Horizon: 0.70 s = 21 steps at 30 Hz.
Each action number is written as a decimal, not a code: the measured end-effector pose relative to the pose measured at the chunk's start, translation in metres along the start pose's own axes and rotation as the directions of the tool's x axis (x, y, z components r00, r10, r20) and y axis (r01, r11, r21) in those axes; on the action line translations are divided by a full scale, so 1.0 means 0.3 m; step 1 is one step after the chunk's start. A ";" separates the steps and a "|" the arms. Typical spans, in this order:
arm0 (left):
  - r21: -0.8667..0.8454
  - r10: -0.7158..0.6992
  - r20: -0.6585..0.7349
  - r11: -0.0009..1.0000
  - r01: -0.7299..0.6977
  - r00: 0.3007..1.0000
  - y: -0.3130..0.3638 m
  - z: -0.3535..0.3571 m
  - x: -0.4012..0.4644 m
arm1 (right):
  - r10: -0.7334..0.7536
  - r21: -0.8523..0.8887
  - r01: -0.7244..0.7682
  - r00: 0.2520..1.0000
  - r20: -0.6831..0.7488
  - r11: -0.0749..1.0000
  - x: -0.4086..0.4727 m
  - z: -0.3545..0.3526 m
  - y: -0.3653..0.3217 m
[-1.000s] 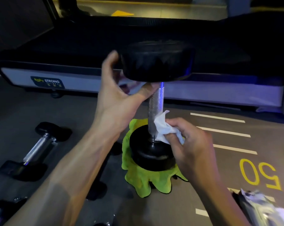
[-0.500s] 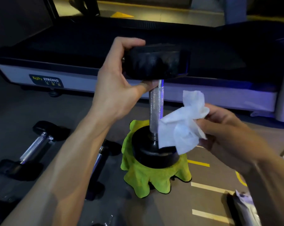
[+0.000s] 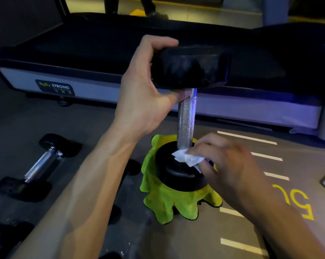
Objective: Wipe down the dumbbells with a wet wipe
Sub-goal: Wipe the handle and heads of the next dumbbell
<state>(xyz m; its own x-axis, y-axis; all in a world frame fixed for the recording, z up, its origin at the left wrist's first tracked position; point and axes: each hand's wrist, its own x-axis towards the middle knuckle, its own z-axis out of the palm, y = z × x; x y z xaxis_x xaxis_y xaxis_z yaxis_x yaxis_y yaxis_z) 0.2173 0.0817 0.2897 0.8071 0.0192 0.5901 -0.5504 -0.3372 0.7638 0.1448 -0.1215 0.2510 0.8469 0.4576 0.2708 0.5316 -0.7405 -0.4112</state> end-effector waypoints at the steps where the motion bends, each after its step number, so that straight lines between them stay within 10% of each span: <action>1: 0.000 0.002 0.000 1.000 -0.002 1.000 -0.002 0.002 0.000 | 0.019 0.025 -0.021 0.998 0.064 0.999 0.004 -0.019 -0.008; 13: 0.004 0.036 0.034 0.999 -0.036 0.999 -0.017 0.004 0.020 | 0.095 -0.393 -0.045 0.990 0.109 0.919 0.118 0.052 -0.177; 21: -0.025 0.029 0.057 0.999 -0.028 0.998 -0.032 -0.010 0.020 | 0.134 -0.111 -0.119 0.982 0.134 0.987 0.074 -0.045 -0.062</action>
<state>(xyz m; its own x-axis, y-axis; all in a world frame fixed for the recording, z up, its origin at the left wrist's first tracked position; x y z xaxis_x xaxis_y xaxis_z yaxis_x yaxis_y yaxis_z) 0.2267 0.0878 0.2867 0.8016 -0.0441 0.5962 -0.5776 -0.3140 0.7535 0.1534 -0.1043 0.2764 0.9043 0.4163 0.0942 0.4222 -0.8396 -0.3417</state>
